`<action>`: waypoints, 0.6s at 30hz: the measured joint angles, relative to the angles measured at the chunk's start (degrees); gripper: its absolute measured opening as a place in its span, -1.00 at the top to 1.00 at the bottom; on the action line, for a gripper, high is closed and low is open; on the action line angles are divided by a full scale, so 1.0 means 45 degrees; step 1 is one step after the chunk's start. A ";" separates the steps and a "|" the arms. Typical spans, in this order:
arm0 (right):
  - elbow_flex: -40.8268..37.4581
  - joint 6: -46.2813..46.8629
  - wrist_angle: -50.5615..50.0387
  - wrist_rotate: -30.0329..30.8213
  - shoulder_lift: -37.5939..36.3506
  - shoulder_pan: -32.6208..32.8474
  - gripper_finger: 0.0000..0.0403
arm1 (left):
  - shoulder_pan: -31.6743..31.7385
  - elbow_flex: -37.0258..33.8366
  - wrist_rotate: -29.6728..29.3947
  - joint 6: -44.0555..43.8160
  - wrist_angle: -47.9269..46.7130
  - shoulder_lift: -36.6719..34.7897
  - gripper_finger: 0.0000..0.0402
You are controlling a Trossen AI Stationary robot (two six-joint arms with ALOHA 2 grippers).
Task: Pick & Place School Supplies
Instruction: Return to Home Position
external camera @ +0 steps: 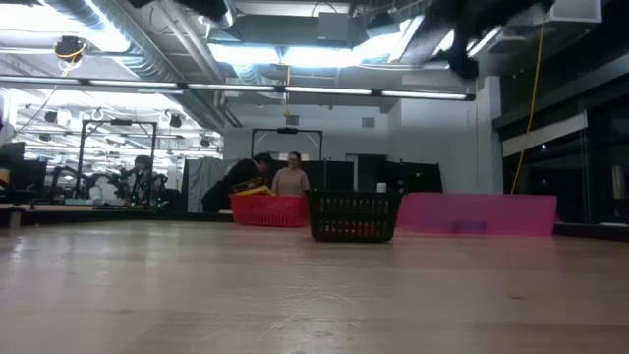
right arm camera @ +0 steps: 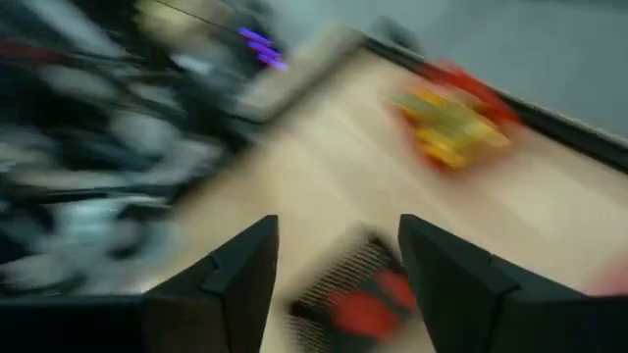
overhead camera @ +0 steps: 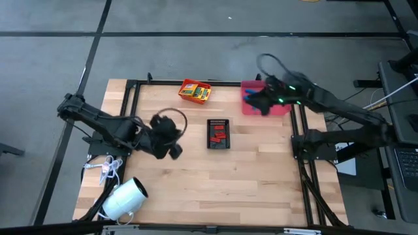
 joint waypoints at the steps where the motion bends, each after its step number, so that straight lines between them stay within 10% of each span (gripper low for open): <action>1: 0.0000 0.0100 0.0544 -0.0027 -0.0498 0.0608 -0.06 | -0.0220 -0.0224 0.0070 0.0819 0.0607 0.0006 0.71; 5: 0.0010 0.0653 0.0948 0.1984 -0.2176 0.2851 0.01 | -0.0804 -0.0967 0.0378 0.5735 0.4752 -0.0287 0.71; 9: 0.0000 0.1345 0.0908 0.4991 -0.3356 0.4978 0.05 | 0.1549 -0.2199 0.3367 0.9462 0.8456 -0.0765 0.71; 14: 0.0000 0.2085 0.0834 0.7493 -0.3667 0.7400 0.06 | 0.5227 -0.4114 0.8292 0.9906 1.1800 -0.2601 0.71; 18: 0.0000 0.2741 0.0893 0.9596 -0.3554 0.9042 0.06 | 0.6131 -0.6146 0.8522 0.9777 1.1419 -0.5143 0.71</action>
